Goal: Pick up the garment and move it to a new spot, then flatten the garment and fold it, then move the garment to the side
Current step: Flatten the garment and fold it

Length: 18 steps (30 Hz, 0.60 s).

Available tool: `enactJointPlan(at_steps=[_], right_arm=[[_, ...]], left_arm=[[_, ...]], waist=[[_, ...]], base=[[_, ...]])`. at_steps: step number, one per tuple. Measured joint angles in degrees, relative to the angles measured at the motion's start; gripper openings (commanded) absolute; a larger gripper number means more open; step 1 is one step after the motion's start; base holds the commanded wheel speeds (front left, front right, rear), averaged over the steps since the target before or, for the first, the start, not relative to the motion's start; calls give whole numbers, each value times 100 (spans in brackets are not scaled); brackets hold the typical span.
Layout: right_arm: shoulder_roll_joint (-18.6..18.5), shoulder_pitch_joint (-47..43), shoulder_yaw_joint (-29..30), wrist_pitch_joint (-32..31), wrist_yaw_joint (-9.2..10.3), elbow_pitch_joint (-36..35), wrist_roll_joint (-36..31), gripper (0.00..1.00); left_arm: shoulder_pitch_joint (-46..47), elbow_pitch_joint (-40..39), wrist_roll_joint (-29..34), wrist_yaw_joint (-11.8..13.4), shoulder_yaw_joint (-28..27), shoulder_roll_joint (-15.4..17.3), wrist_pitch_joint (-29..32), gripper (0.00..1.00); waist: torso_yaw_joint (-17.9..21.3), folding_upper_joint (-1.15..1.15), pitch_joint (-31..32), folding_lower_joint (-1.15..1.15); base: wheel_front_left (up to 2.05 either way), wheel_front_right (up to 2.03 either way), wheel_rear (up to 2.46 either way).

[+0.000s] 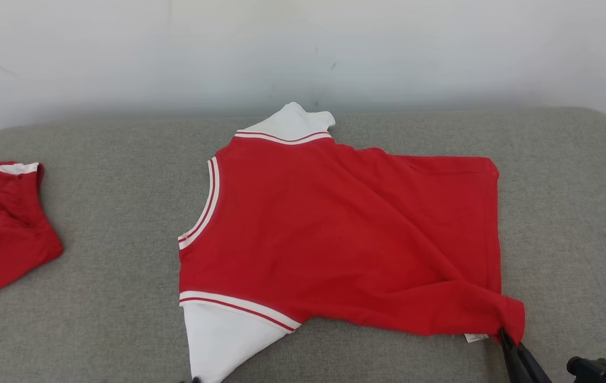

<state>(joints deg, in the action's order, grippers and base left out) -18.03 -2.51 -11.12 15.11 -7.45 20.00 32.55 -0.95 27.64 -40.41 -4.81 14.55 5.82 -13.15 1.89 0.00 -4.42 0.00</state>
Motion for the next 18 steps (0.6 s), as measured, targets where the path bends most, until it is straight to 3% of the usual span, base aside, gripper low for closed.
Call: enactJointPlan(at_steps=[14,18], right_arm=[[1,57,-52,0,0,114,21,0],[-2,138,-84,0,0,135,43,0]], left_arm=[[244,327,63,-16,191,-69,-5,100],[419,554,531,137,504,86,44,100]], waist=[[35,0,-89,0],[61,1,-92,-1]], base=[[0,0,0],[0,0,0]])
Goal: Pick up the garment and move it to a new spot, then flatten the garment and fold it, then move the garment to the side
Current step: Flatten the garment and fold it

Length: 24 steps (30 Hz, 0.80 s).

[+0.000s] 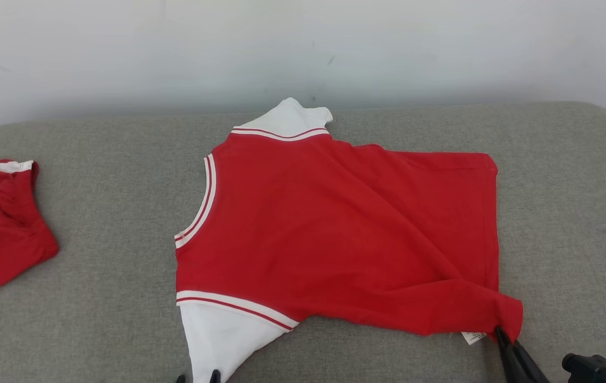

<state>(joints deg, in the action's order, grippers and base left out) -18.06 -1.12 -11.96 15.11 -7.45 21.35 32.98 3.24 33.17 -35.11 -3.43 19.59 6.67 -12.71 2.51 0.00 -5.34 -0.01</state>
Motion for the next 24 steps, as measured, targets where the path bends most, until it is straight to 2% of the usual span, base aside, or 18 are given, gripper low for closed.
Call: enactJointPlan(at_steps=[3,4,5,10,14,24], right_arm=[[0,-1,-3,-1,0,31,10,0],[0,0,2,0,0,35,13,0],[1,-1,2,0,0,43,13,0],[13,-12,12,0,0,70,13,0],[12,-52,30,0,0,48,10,0],[-254,-97,-127,-5,0,-372,57,0]], left_arm=[[87,124,261,104,183,74,-19,100],[109,160,326,131,219,82,-30,45],[130,187,337,135,243,83,-35,0],[143,179,389,97,281,35,-119,0],[17,-155,397,97,175,4,-185,0],[-178,-1858,-246,-68,-495,123,-121,0]], waist=[[13,0,14,0],[13,0,23,0],[13,0,35,0],[0,0,108,0],[-37,-1,200,1],[-133,-1,329,0]], base=[[0,0,0],[0,0,0],[0,0,0],[0,0,0],[0,0,0],[0,0,0]])
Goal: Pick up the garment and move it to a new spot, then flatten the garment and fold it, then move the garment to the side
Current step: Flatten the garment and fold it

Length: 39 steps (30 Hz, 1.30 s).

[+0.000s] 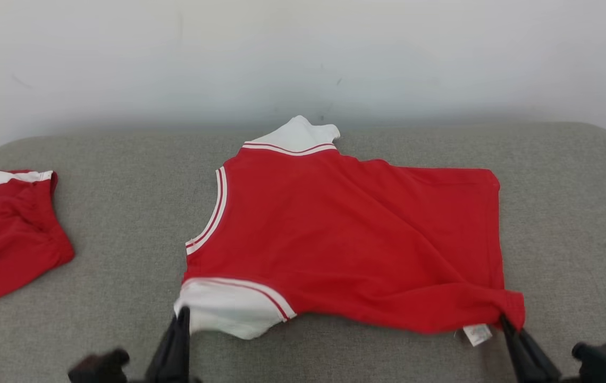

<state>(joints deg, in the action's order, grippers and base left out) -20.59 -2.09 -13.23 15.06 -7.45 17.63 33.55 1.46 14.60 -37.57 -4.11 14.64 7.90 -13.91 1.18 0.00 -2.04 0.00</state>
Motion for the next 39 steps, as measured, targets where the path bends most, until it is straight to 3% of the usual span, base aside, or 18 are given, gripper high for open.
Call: enactJointPlan(at_steps=[7,15,25,34,39], right_arm=[[-589,867,-268,-605,0,-638,470,0],[-1180,3086,-300,-1227,0,-827,1263,0],[-1272,6747,-549,-2029,0,552,2009,0],[-745,9850,-357,-2357,0,2580,2373,0],[-667,10579,-488,-2112,0,3004,2280,0]], left_arm=[[1271,-844,-249,-86,-186,413,854,0],[4090,-754,-609,-86,-438,708,1974,0],[7937,1169,-520,-2,-386,519,2452,0],[10716,3114,-249,-68,-405,442,1811,0],[11546,3763,-143,-197,-335,454,1367,0]], waist=[[-11,0,-217,0],[46,-1,-849,1],[68,-2,-1989,2],[182,-2,-2993,3],[326,-2,-3307,2]], base=[[0,0,0],[0,0,0],[0,0,0],[0,0,0],[0,0,0]])
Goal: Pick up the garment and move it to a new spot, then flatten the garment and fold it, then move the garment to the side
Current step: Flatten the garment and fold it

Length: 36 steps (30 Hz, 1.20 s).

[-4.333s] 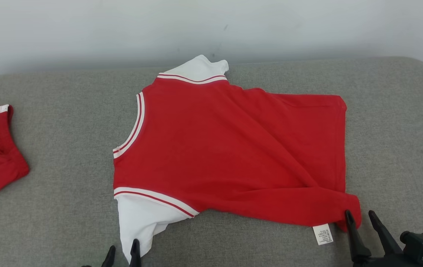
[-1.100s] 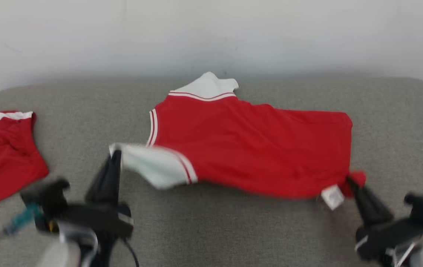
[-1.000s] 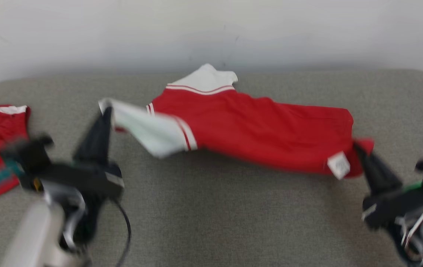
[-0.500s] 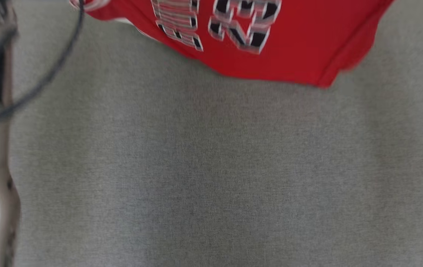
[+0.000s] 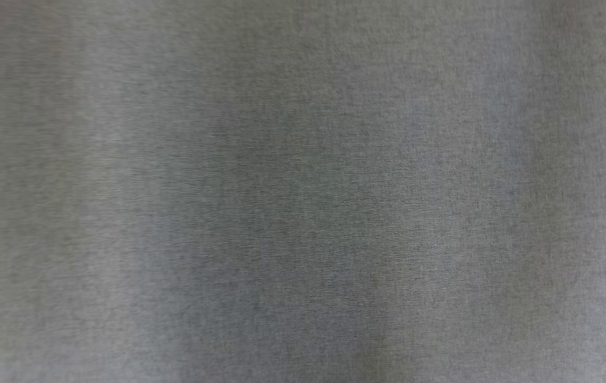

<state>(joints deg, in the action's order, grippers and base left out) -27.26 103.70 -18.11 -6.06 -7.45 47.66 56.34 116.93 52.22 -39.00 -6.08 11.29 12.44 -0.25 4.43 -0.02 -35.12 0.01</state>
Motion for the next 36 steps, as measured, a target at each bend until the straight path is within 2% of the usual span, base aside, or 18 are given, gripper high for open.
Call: enactJointPlan(at_steps=[9,13,20,24,27,29,30,31,36], right_arm=[[-154,58,-489,203,0,78,177,0],[-311,-400,-800,249,0,-219,474,0],[-851,-2220,-1439,468,0,-1390,1192,0],[-1158,-3480,-1679,758,0,-2178,1651,0],[-1439,-4491,-1855,1061,0,-2772,1897,0],[-1686,-5182,-2059,1251,0,-3212,1938,0],[-1686,-5182,-2059,1251,0,-3212,1938,0],[-1770,-5511,-2112,1388,0,-3330,1979,0],[-2016,-6757,-2532,1796,0,-3971,2081,0]], left_arm=[[224,733,-70,-116,263,-54,-441,0],[-338,499,-603,-133,361,-253,-586,0],[-2564,-683,-1345,-134,924,-335,-666,0],[-4018,-1553,-1534,-142,1018,42,-739,0],[-5110,-2444,-1712,-44,934,194,-850,0],[-5885,-3122,-1756,130,932,216,-916,0],[-5885,-3122,-1756,130,932,216,-916,0],[-6290,-3459,-1811,215,968,238,-871,0],[-8212,-4903,-1904,848,967,401,-980,0]], waist=[[129,0,-310,0],[81,1,-246,-1],[-33,2,186,-3],[-60,2,524,-3],[-59,3,779,-3],[-66,2,948,-3],[-66,2,948,-3],[-73,3,1032,-3],[-107,3,1416,-4]], base=[[0,0,0],[0,0,0],[0,0,0],[0,0,0],[0,0,0],[0,0,0],[0,0,0],[0,0,0],[0,0,0]])
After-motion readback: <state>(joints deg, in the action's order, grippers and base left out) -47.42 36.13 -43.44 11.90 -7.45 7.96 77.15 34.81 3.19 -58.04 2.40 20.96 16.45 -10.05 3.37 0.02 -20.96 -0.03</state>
